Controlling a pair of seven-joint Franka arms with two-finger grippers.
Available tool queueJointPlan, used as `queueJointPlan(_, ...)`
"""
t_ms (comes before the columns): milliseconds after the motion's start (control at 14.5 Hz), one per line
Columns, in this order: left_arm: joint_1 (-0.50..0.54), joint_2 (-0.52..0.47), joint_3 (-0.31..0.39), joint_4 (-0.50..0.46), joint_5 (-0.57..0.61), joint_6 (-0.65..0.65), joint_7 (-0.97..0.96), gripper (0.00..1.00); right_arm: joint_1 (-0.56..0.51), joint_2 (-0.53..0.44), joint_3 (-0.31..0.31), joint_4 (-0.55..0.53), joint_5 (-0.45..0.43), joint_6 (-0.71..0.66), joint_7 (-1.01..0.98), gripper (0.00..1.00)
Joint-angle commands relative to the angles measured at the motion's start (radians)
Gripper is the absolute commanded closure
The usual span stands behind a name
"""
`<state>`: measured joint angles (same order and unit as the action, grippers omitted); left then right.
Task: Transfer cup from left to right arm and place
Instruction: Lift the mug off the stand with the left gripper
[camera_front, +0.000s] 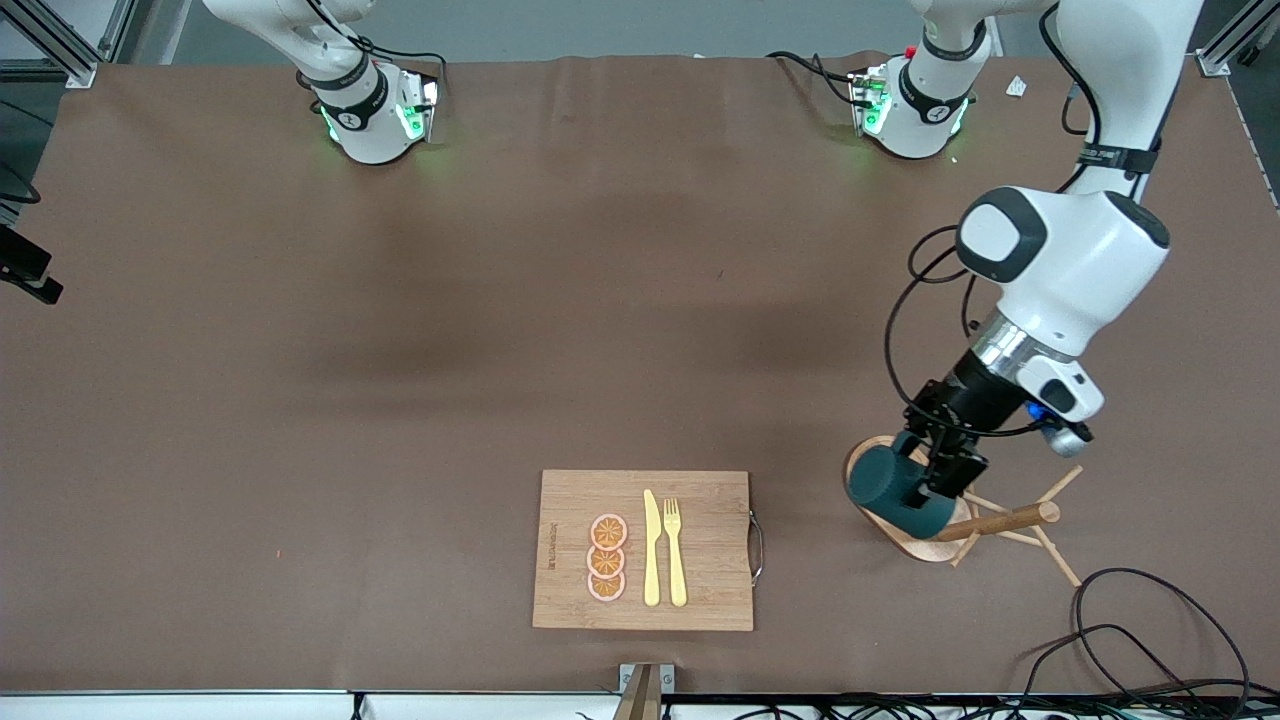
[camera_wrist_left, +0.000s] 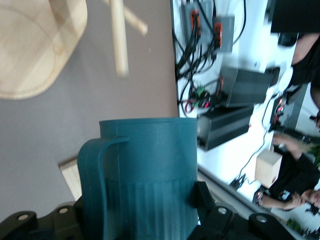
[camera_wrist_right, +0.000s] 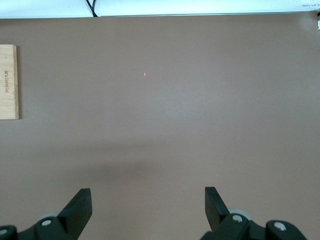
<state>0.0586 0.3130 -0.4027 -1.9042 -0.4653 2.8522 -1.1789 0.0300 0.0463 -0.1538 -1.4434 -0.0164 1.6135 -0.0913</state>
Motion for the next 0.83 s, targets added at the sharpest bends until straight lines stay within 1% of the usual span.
queueJointPlan(0, -0.042, -0.018, 0.001, -0.004, 0.054, -0.01, -0.021, 0.33, 0.005, -0.002, -0.001, 0.003, -0.004, -0.007, 0.004, 0.0)
queueJointPlan(414, -0.121, 0.004, 0.001, -0.01, 0.259, -0.008, -0.022, 0.33, 0.004, -0.002, -0.001, 0.003, -0.004, -0.009, 0.004, 0.0)
queueJointPlan(759, -0.195, 0.076, 0.008, 0.003, 0.506, -0.008, -0.024, 0.33, 0.004, -0.002, -0.001, 0.003, -0.004, -0.009, 0.004, 0.0)
